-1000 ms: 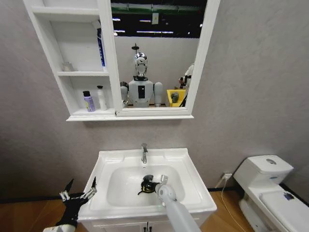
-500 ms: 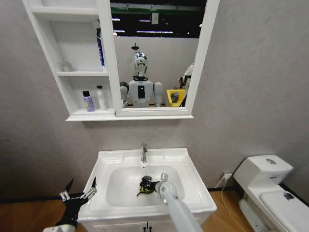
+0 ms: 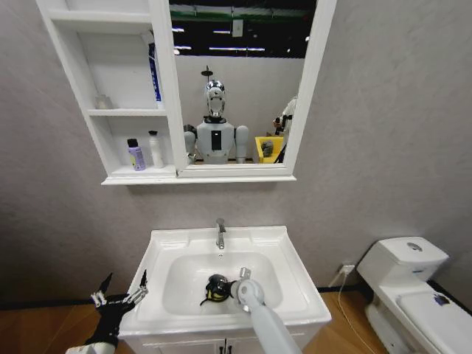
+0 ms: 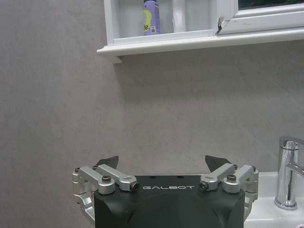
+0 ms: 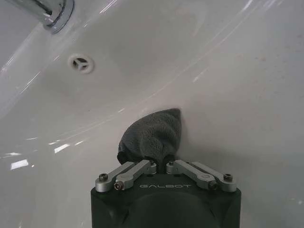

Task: Move facial cleanser and shampoo from washbasin to cabinet, then wipe washbasin with towel.

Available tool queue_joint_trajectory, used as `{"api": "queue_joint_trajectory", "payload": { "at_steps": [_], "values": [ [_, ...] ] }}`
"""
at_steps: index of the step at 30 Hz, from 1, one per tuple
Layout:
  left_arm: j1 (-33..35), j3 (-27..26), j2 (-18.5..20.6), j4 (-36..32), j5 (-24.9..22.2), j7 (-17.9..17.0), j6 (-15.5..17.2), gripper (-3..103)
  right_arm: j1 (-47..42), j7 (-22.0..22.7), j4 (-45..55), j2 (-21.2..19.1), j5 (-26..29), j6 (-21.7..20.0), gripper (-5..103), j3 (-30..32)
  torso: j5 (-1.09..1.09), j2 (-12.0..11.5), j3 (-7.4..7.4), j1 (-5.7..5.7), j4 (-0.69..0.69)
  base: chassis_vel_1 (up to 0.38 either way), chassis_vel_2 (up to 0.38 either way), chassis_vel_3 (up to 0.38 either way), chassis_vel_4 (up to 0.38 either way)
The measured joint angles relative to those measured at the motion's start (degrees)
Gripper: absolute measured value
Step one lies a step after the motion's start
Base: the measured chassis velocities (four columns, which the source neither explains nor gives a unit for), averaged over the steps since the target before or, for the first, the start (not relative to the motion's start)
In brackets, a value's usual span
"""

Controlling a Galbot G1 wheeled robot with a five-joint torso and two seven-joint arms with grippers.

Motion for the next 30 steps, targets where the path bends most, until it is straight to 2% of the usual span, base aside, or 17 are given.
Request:
{"api": "queue_joint_trajectory", "payload": {
  "at_steps": [4, 9, 10, 11, 16, 22, 25, 27, 30],
  "values": [
    [0.00, 0.00, 0.00, 0.00, 0.00, 0.00, 0.00, 100, -1.29, 0.24, 1.72, -1.73, 0.16, 0.03, 4, 1.08, 0.00, 0.00, 0.00, -0.01, -0.01, 0.000, 0.000, 0.000, 0.000],
    [0.00, 0.00, 0.00, 0.00, 0.00, 0.00, 0.00, 100, -0.87, 0.12, 0.67, -1.25, -0.16, 0.15, 4, 1.26, -0.02, 0.01, 0.00, -0.02, -0.01, 0.000, 0.000, 0.000, 0.000],
    [0.00, 0.00, 0.00, 0.00, 0.00, 0.00, 0.00, 100, -0.36, -0.10, -0.24, -0.58, -0.58, 0.29, 4, 1.12, -0.02, 0.00, -0.01, -0.02, -0.01, 0.000, 0.000, 0.000, 0.000],
    [0.00, -0.01, 0.00, 0.00, 0.00, 0.01, 0.00, 100, 1.11, -1.21, -2.95, 1.72, -2.11, 0.77, 4, 0.41, -0.02, 0.00, 0.00, -0.02, 0.01, 0.000, 0.000, 0.000, 0.000],
    [0.00, 0.00, 0.00, 0.00, 0.00, 0.01, 0.00, 100, 3.19, -2.98, -6.54, 4.94, -4.14, 1.39, 4, -1.00, -0.01, -0.01, 0.00, -0.01, 0.02, 0.000, 0.000, 0.000, 0.000],
    [0.00, 0.00, 0.00, 0.00, 0.00, 0.01, 0.00, 100, 3.43, -3.83, -7.50, 5.02, -4.41, 1.75, 4, -1.63, -0.02, 0.00, -0.01, -0.02, -0.01, 0.000, 0.000, 0.000, 0.000],
    [0.00, 0.00, 0.00, 0.00, 0.00, 0.01, 0.00, 100, 3.06, -3.60, -7.29, 5.00, -4.12, 1.76, 4, -1.14, 0.01, 0.00, -0.01, -0.02, 0.04, 0.000, 0.000, 0.000, 0.000],
    [0.00, 0.00, 0.00, 0.00, 0.00, 0.01, 0.00, 100, 2.72, -3.38, -6.76, 4.48, -3.80, 1.76, 4, -0.92, 0.02, 0.00, -0.01, -0.01, 0.07, 0.000, 0.000, 0.000, 0.000],
    [0.00, 0.00, 0.00, 0.00, 0.00, 0.00, 0.00, 100, 0.95, -2.07, -3.90, 1.60, -2.19, 1.50, 4, 0.37, 0.01, 0.00, -0.01, -0.01, 0.03, 0.000, 0.000, 0.000, 0.000]
  ]
}}
